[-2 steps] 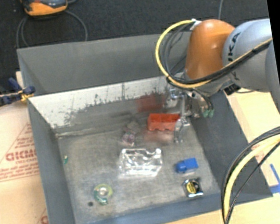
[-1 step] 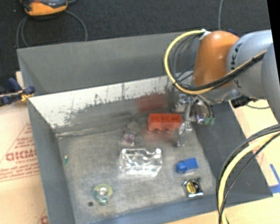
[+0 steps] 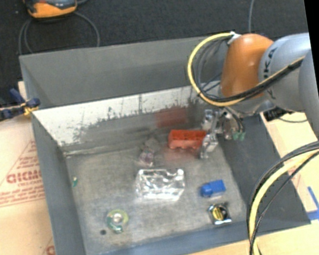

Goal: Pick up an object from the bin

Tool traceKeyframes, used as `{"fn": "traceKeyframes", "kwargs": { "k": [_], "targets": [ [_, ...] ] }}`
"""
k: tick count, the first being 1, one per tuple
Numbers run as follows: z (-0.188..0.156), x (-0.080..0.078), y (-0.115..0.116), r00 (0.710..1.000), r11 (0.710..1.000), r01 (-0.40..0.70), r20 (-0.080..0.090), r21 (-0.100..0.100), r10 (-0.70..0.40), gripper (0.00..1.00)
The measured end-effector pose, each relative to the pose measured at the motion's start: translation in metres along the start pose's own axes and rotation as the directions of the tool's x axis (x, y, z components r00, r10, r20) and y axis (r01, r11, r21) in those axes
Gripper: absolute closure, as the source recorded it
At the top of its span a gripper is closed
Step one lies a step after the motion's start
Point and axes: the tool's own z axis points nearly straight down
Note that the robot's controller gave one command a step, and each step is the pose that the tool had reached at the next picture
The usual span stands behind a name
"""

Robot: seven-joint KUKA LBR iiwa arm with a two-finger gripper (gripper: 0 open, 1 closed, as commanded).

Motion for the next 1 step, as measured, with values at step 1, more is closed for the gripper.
{"fn": "traceKeyframes", "kwargs": {
  "k": [1],
  "targets": [
    [-0.1444, 0.0023, 0.0037, 0.991, 0.991, 0.136, -0.002, 0.0, -0.136, 1.0]
  ]
}}
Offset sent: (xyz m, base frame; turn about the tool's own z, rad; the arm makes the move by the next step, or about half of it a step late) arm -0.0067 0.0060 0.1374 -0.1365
